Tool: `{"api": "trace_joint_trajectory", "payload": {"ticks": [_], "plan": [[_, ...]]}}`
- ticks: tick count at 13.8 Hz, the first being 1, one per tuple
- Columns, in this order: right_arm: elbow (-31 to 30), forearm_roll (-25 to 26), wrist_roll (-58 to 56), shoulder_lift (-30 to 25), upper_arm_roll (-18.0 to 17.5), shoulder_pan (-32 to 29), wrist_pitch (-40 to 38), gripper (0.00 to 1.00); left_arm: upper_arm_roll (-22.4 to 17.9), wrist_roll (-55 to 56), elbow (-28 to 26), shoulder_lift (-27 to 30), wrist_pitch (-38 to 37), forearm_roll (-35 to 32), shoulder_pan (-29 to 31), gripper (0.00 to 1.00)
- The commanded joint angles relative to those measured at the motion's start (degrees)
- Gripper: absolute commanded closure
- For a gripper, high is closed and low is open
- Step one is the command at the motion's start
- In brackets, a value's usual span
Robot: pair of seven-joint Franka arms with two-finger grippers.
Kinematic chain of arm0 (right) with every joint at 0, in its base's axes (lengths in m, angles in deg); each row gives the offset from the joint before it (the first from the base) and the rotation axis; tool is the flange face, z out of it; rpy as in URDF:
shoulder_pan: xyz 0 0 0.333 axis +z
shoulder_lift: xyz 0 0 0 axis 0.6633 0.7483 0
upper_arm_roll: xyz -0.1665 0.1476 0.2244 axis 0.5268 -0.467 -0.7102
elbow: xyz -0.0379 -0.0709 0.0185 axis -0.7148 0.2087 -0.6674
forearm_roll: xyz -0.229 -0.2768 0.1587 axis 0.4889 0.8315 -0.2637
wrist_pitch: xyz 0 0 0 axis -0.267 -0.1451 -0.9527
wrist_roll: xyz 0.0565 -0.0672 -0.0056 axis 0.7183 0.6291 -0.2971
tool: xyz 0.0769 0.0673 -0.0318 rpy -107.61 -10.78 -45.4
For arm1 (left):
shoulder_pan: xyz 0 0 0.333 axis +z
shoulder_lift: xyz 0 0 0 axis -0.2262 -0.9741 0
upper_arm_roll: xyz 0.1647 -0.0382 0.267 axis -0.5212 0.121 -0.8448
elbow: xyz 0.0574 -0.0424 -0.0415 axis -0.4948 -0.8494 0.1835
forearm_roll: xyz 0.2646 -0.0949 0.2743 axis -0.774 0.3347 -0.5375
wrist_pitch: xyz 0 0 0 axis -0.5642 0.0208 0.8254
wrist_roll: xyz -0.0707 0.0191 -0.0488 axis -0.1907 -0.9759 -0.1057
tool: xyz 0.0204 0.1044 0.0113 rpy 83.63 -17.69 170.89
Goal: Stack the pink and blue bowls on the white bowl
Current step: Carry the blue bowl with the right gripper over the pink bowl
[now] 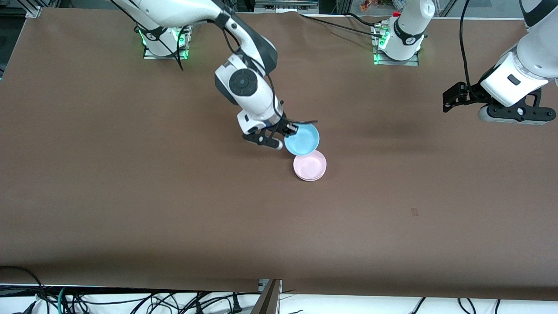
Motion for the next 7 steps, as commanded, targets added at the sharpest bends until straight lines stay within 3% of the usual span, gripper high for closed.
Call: {"api": "trace_joint_trajectory", "payload": {"ticks": [1, 7], "plan": [[4.2, 1.4, 2.7, 3.5, 3.1, 3.5, 2.1, 1.0, 0.0, -0.9, 1.2, -0.5, -0.2, -1.1, -0.2, 0.0], [8.3, 1.4, 4.1, 6.2, 6.1, 5.9, 3.6, 1.0, -0.2, -0.9, 1.3, -0.5, -0.2, -1.0, 0.0, 0.0]]}}
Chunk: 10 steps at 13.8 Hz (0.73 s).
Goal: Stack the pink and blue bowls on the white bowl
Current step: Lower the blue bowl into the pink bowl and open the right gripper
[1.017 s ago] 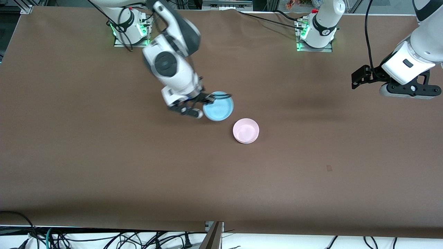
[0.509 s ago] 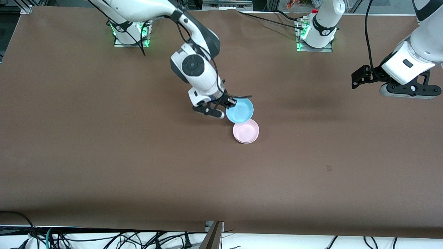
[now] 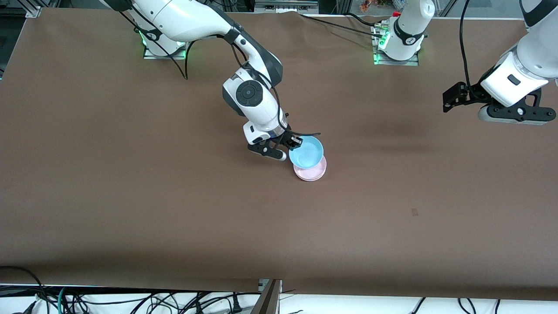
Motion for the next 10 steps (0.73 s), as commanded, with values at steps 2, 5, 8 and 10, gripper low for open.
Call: {"api": "trace_joint_trajectory", "payload": {"ticks": [2, 5, 8, 10], "plan": [[5.4, 1.0, 2.7, 4.0, 4.6, 4.3, 0.2, 1.0, -0.2, -0.9, 1.2, -0.5, -0.3, -1.0, 0.0, 0.0], [6.1, 1.0, 3.3, 4.9, 5.2, 4.9, 0.5, 1.0, -0.2, -0.9, 1.2, -0.5, -0.3, -1.0, 0.1, 0.0], [6.1, 1.0, 3.5, 4.9, 5.2, 4.9, 0.9, 1.0, -0.2, -0.9, 1.2, -0.5, -0.3, -1.0, 0.1, 0.0], [6.2, 1.0, 3.5, 5.0, 5.2, 5.0, 1.3, 1.0, -0.1, -0.9, 1.2, -0.5, -0.3, -1.0, 0.1, 0.0]]}}
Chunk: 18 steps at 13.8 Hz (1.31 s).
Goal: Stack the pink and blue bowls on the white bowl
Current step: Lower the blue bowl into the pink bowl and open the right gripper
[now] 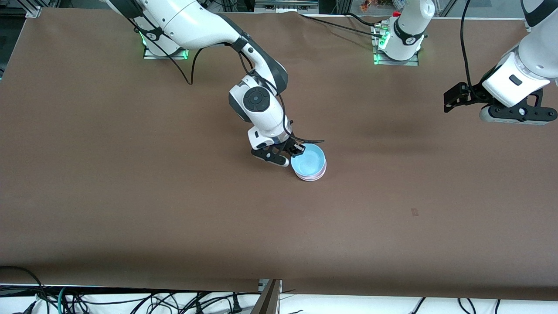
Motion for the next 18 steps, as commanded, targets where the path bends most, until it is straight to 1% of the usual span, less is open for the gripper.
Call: {"api": "trace_joint_trajectory", "payload": {"ticks": [1, 4, 6, 14, 15, 17, 18], "plan": [[2.5, 1.0, 1.7, 1.3, 0.6, 0.9, 0.5, 1.0, 0.1, -0.8, 1.3, -0.5, -0.3, -1.0, 0.1, 0.0], [4.6, 1.8, 3.2, 2.8, 0.8, 1.4, 0.5, 1.0, 0.1, -0.8, 1.2, -0.5, -0.3, -0.9, 0.1, 0.0], [4.6, 1.9, 3.3, 2.9, 1.3, 1.8, 0.5, 1.0, 0.1, -0.9, 1.2, -0.5, -0.2, -0.9, 0.2, 0.0], [4.7, 1.9, 3.3, 3.6, 1.3, 1.8, 0.8, 1.0, 0.0, -0.9, 1.3, -0.5, -0.2, -0.8, 0.2, 0.0], [4.7, 1.9, 3.4, 3.7, 1.3, 1.8, 0.8, 0.8, 0.1, -0.9, 1.3, -0.5, -0.2, -0.8, 0.2, 0.0], [4.7, 1.7, 3.8, 3.6, 1.3, 1.8, 0.9, 0.35, 0.0, -0.8, 1.3, -0.5, -0.2, -0.9, 0.2, 0.0], [5.1, 1.8, 6.3, 3.5, 1.3, 1.8, 0.8, 0.2, 0.0, -0.9, 1.3, -0.5, -0.2, -0.9, 0.2, 0.0]]}}
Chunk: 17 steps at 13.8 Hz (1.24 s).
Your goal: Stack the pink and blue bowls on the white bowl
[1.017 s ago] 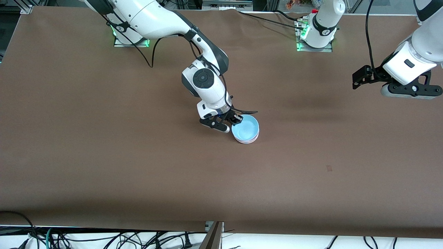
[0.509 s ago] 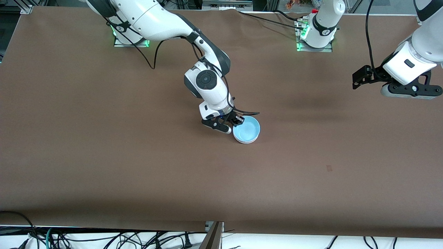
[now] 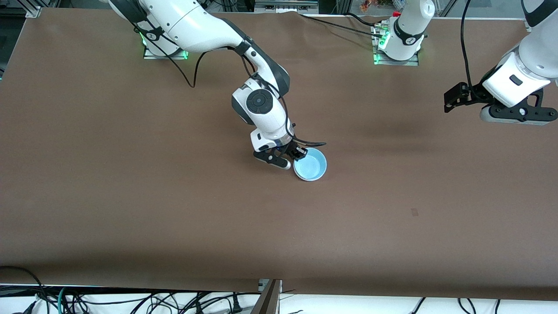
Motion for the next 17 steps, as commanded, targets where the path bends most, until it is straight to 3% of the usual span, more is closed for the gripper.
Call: {"api": "trace_joint_trajectory", "payload": {"ticks": [1, 3, 5, 8, 10, 12, 14, 17], "plan": [[3.3, 1.3, 6.2, 1.0, 0.6, 0.9, -0.2, 0.12, 0.0, -0.8, 1.2, -0.5, -0.2, -0.9, 0.1, 0.0], [3.4, 1.1, 6.6, 0.0, 0.5, 0.9, -0.7, 0.11, 0.0, -0.9, 1.3, -0.5, -0.2, -0.9, 0.1, 0.0], [3.3, 1.5, 6.4, -2.2, 0.6, 0.9, -3.4, 0.02, 0.1, -0.9, 1.3, -0.5, -0.2, -0.8, 0.2, 0.0], [3.1, 4.4, 5.5, -8.4, 1.1, 0.5, -13.3, 0.02, 0.0, -0.9, 1.3, -0.5, -0.2, -0.8, 0.2, 0.0], [2.1, 3.8, 2.0, -14.4, 3.5, -0.3, -21.9, 0.02, 0.0, -0.9, 1.3, -0.5, -0.2, -0.6, 0.2, 0.0], [1.1, 0.9, -7.2, -20.7, 3.8, -4.5, -30.8, 0.02, 0.0, -0.9, 1.3, -0.5, -0.1, -0.3, 0.4, 0.0], [1.1, -5.9, -20.4, -26.4, 4.5, -10.5, -40.7, 0.02, 0.0, -0.9, 1.3, -0.5, -0.1, -0.2, 0.4, 0.0], [0.9, -9.5, -37.0, -32.8, 11.5, -13.0, -55.1, 0.01, 0.0, -0.8, 1.3, -0.5, -0.1, -0.2, 0.4, 0.0]]}}
